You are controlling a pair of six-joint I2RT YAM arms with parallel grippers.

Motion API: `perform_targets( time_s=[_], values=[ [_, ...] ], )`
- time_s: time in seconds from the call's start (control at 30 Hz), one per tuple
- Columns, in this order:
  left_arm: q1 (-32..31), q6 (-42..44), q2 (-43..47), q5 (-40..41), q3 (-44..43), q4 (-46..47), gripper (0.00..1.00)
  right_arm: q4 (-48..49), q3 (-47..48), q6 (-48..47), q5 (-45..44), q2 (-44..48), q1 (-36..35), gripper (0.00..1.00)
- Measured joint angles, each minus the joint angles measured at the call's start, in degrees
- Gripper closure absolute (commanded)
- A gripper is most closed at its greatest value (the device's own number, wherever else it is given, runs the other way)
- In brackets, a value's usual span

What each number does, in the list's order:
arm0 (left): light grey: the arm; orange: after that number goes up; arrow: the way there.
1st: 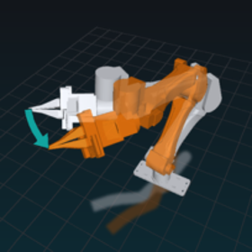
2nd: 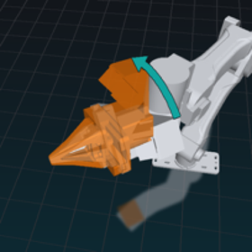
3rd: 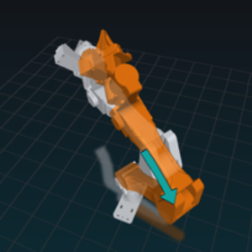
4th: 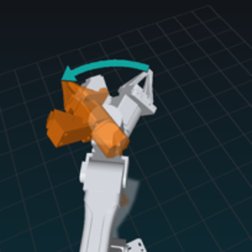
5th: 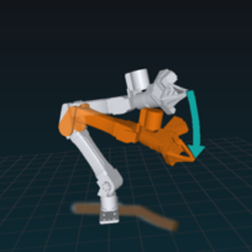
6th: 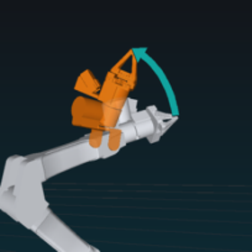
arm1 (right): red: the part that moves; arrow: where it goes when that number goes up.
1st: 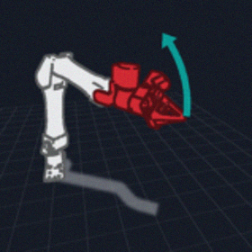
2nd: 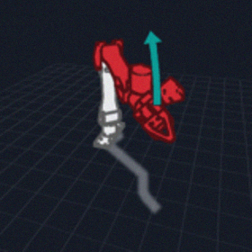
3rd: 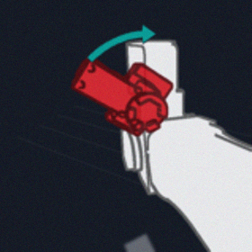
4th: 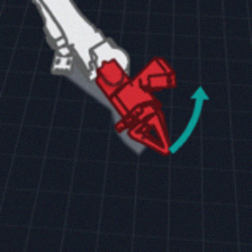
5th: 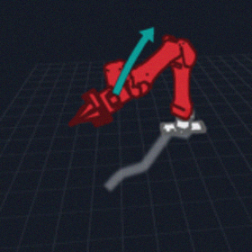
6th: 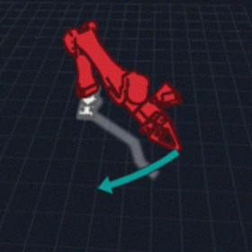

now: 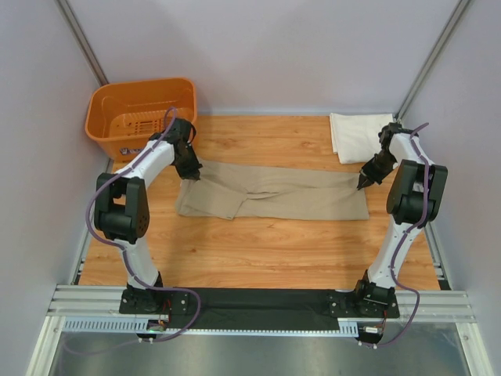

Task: Fold and stack the t-shirts
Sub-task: Fold the tshirt

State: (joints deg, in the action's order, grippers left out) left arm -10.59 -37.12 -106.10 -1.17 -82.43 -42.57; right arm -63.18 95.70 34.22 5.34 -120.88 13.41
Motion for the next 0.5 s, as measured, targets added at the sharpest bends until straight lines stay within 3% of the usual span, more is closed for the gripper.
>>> perform_targets(
  time_s=[0.33,0.4,0.43,0.5],
  values=[
    [1.6,0.7,-2.1,1.3,-0.4,-0.1,0.99,0.0,0.4,-0.3,-0.7,-1.1,0.0,0.94],
    [1.7,1.6,-3.0,1.5,-1.5,-0.3,0.89,0.0,0.4,-0.8,-0.9,-1.4,0.0,0.87],
    [1.7,1.9,-3.3,1.5,-2.0,-0.3,0.73,0.0,0.4,-1.0,-0.9,-1.5,0.0,0.8],
    [1.7,3.1,-3.7,1.4,-2.8,-0.4,0.5,-0.1,0.8,-2.0,-1.2,-1.7,0.0,0.66]
  ],
)
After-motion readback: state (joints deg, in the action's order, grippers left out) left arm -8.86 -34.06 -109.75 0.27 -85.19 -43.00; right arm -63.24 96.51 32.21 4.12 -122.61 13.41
